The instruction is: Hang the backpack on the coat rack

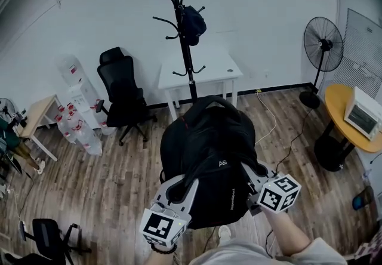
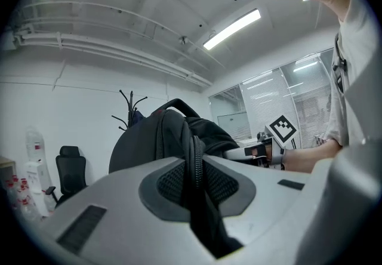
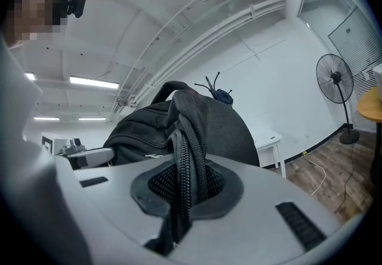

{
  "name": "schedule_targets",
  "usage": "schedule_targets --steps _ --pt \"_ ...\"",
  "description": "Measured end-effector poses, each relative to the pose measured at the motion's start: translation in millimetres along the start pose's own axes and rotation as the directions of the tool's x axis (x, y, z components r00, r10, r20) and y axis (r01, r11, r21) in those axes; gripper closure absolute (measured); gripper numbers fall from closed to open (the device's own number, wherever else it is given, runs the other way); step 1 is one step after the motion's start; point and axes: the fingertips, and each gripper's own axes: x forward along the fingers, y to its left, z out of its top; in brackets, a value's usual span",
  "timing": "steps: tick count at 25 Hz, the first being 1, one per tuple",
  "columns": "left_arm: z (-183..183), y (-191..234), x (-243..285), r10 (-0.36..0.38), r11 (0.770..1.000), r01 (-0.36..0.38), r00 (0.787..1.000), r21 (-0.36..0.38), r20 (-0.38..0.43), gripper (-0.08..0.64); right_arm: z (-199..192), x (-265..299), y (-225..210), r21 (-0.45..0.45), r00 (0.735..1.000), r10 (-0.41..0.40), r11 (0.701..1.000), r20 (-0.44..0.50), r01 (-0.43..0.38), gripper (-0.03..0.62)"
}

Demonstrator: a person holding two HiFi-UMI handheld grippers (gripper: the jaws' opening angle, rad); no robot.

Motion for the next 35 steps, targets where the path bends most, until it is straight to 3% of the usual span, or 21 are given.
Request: schedule_targets --steps 4,14,27,29,35 --pt "10 28 46 0.030 1.000 -0.030 1.000 -0.010 -0.008 0.505 28 36 -33 0.001 1.000 0.026 1.000 0.002 -0.026 0.560" --pt "0 63 102 0.085 0.996 -0.085 0.996 0.003 -0.012 0.503 44 84 -78 0.002 0.998 0.071 0.998 -0.003 -0.071 0.560" --pt "-25 129 152 0.063 0.998 -0.063 0.998 -0.018 -0.005 0.503 38 155 -112 0.029 0.998 0.030 0.999 -0.054 -0.028 0.560" --pt "-30 146 161 0.051 0.998 -0.051 0.999 -0.045 -0.013 0.503 37 173 -116 0.026 0.998 0.016 1.000 -0.054 -0.015 0.560" --pt "-32 210 184 0.030 0.999 -0.029 1.000 -0.026 0.007 0.503 53 234 -121 -0.001 1.000 0.005 1.000 -0.027 -0.005 0.560"
